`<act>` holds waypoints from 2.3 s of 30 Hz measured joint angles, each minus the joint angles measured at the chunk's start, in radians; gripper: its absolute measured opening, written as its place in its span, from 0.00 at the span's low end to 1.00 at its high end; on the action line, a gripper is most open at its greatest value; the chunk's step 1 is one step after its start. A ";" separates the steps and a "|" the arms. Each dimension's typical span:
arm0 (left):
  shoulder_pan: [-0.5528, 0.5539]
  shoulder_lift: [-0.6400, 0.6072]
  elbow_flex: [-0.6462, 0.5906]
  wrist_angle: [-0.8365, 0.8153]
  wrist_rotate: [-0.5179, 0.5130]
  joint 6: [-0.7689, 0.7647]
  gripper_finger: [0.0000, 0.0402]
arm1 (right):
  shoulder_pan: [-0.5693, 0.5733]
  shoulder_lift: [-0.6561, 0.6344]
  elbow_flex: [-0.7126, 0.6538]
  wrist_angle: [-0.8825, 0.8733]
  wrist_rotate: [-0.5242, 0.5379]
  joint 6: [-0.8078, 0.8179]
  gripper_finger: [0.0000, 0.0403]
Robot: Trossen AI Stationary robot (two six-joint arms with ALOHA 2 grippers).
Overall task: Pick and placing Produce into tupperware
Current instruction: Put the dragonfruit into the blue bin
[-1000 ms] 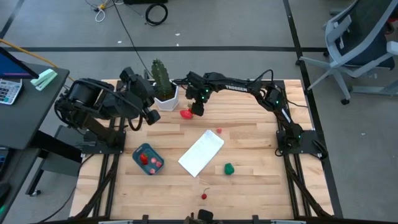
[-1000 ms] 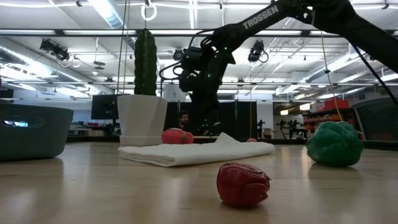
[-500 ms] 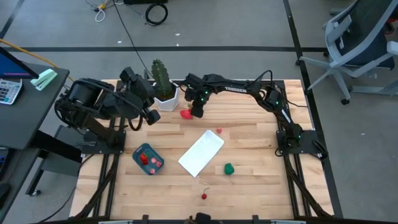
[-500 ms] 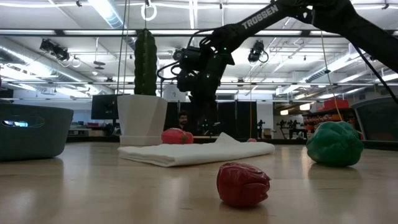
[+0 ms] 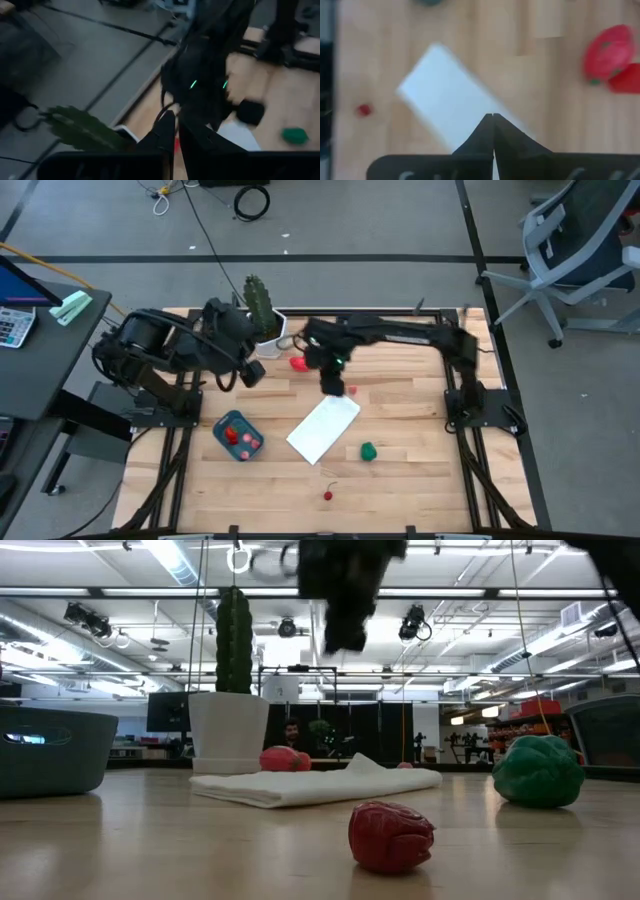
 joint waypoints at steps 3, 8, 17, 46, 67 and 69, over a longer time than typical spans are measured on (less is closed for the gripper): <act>0.000 0.019 -0.036 0.000 0.039 -0.037 0.05 | 0.076 -0.140 -0.086 -0.003 0.057 0.032 0.01; 0.014 0.030 -0.214 0.004 0.047 -0.129 0.04 | 0.221 -0.423 -0.311 0.063 0.311 0.219 0.03; 0.235 0.031 -0.592 0.260 0.279 -0.100 0.11 | 0.456 -0.850 -0.741 0.426 0.683 0.518 0.03; 0.559 0.058 -1.132 0.957 0.636 0.979 0.51 | 0.542 -0.957 -1.099 0.643 0.713 0.489 0.03; 0.582 0.238 -1.139 1.055 0.614 1.159 0.67 | 0.542 -0.957 -1.099 0.671 0.714 0.462 0.03; 0.593 0.238 -1.139 1.074 0.614 1.160 0.68 | 0.542 -0.957 -1.099 0.672 0.714 0.462 0.03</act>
